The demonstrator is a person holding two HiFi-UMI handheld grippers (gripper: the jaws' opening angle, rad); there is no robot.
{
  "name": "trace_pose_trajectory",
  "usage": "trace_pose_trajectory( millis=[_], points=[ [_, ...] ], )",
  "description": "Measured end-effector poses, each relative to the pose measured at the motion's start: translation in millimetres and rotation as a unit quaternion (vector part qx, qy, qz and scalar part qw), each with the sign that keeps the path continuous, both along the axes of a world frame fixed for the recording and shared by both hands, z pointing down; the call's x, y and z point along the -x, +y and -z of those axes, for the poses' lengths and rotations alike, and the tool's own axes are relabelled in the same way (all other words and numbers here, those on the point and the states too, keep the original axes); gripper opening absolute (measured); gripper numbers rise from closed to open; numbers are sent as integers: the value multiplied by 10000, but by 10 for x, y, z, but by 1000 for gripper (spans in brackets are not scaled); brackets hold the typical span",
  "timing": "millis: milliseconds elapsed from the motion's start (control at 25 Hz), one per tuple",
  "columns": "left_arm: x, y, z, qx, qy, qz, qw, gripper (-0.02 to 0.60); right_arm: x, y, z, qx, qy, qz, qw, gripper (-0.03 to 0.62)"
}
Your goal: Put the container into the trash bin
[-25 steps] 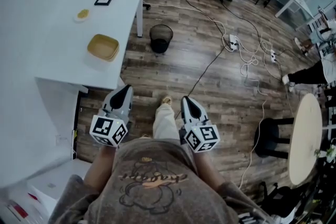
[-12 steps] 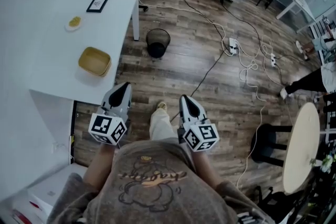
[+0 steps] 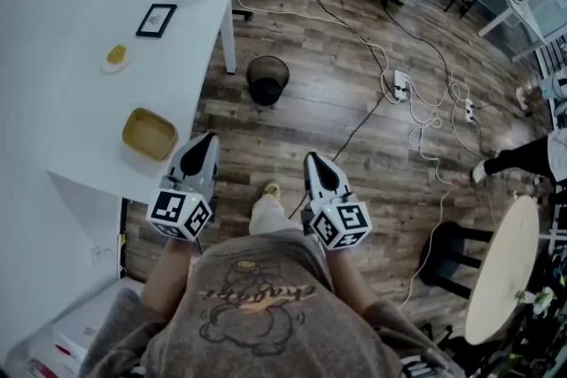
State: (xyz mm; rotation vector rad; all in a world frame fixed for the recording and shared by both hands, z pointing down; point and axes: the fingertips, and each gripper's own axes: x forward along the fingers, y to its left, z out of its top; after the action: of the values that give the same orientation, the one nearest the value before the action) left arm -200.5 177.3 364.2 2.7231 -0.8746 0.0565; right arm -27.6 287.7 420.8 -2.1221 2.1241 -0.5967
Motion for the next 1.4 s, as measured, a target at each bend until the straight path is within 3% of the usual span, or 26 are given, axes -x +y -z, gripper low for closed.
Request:
trace_pose_trajectory(
  millis=[240, 440, 760, 1240, 1400],
  points=[
    [-280, -411, 11, 13, -83, 297, 9995, 3, -366, -474, -26, 62, -79, 234, 9997, -2],
    [-294, -713, 79, -53, -169, 669, 9976, 3, -463, -879, -3, 134, -96, 612, 9980, -2],
    [-23, -1107, 162, -86, -204, 988, 9949, 3, -259, -1433, 39, 115, -126, 951, 9953, -1],
    [243, -1206, 150, 8, -16, 1054, 9944, 6, -46, -1651, 105, 43, -164, 950, 9953, 0],
    [329, -1245, 122, 52, -59, 1017, 9948, 61, 59, -1706, 78, 19, -174, 1022, 9946, -2]
  ],
)
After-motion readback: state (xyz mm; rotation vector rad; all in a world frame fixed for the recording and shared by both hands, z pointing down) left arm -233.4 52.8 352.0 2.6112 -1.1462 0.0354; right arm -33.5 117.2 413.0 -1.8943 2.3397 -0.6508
